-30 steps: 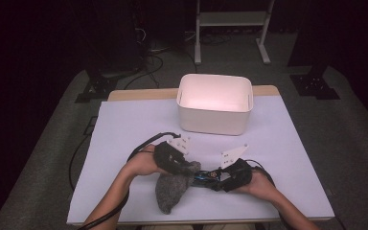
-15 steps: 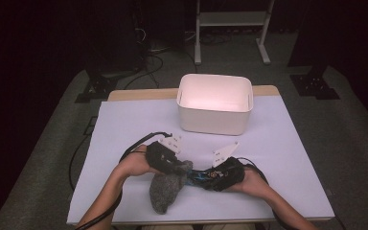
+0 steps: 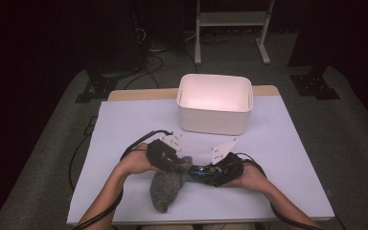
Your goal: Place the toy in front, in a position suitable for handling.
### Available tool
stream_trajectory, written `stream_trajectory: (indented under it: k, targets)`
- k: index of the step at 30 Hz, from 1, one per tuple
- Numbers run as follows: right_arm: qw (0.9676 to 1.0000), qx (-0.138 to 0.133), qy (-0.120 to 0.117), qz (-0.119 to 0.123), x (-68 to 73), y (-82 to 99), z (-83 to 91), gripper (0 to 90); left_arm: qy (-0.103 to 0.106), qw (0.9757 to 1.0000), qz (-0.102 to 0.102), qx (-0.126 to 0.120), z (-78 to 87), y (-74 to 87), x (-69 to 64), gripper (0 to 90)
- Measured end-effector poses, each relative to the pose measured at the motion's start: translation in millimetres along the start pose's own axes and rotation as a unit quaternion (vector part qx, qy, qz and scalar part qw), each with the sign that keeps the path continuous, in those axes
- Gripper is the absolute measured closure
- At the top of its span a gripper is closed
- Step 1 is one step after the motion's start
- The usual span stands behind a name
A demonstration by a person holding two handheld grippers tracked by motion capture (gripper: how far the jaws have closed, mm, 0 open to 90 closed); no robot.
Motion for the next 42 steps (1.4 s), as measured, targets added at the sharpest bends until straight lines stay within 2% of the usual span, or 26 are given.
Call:
stream_trajectory:
  k: [5,7,11,19,27,42]
  targets:
    - [1.0000,-0.003,-0.004,0.001,-8.3,-0.9,-0.7,55.7,0.001,1.0000,0.005,-0.004,-0.9,-0.5,2.5,73.7]
    - [1.0000,0.002,-0.004,-0.004,-7.9,0.6,-1.2,55.0,0.010,0.9999,0.004,-0.004,-3.1,-0.5,0.4,73.8]
    - [0.9997,-0.005,-0.006,-0.023,-5.7,1.1,1.5,53.4,0.011,0.9999,0.001,-0.002,-4.4,-0.7,-2.9,73.8]
    - [0.9982,0.005,-0.022,-0.055,-1.3,3.7,3.2,37.4,0.020,0.9998,0.002,-0.003,-4.5,2.0,-8.2,73.7]
    - [0.9963,-0.002,-0.034,-0.079,0.0,0.3,9.2,29.4,0.029,0.9996,-0.004,-0.001,-5.2,5.4,-17.0,73.7]
    - [0.9948,0.004,-0.040,-0.094,5.1,2.1,6.2,22.2,0.052,0.9986,-0.009,0.007,-8.3,10.3,-26.9,73.8]
Point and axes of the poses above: each handheld gripper's, and its own axes: z roughly backward along the jaws, y roughly out of its underside, x roughly to its left, the point moved 8 cm from there along -z, roughly forward along the jaws, and after that the axes turned 1 degree about y, right-handed, at the moved point
